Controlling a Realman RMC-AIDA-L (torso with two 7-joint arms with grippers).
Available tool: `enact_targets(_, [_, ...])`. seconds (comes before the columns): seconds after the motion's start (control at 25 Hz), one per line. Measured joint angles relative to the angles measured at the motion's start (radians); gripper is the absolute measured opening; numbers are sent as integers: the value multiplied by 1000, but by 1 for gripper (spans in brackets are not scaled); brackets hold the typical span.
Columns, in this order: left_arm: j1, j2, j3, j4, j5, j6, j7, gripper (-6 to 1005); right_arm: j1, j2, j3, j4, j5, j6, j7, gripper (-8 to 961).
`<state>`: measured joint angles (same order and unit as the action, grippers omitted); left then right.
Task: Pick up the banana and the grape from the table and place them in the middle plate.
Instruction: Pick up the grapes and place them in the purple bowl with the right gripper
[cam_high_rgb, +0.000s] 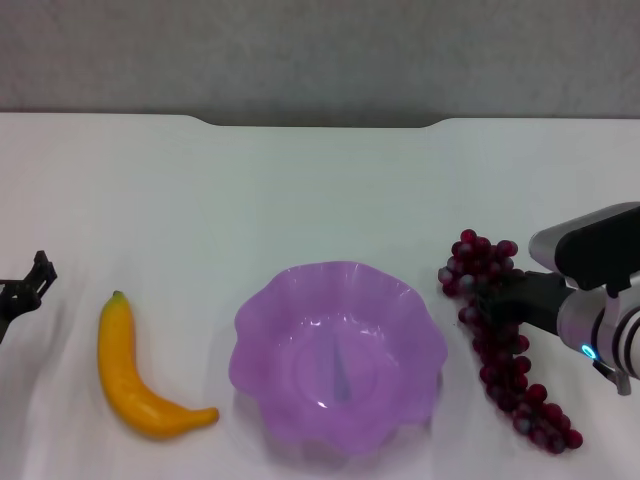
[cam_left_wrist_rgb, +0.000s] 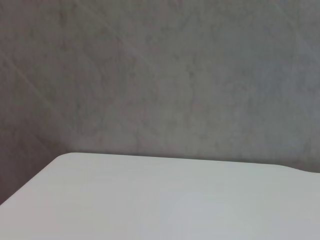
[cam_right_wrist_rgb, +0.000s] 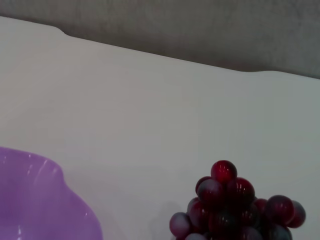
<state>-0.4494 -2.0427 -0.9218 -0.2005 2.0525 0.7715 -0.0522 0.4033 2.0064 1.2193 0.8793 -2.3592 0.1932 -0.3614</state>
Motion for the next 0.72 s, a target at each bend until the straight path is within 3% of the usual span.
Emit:
enact_targets(0.4, [1, -1, 0, 1, 0, 0, 0, 896, -5, 2, -42, -5, 0, -36, 5, 357])
enact_targets(0.72, [2, -1, 0, 0, 0, 0, 0, 896, -45, 1, -101, -6, 0, -165, 6, 332])
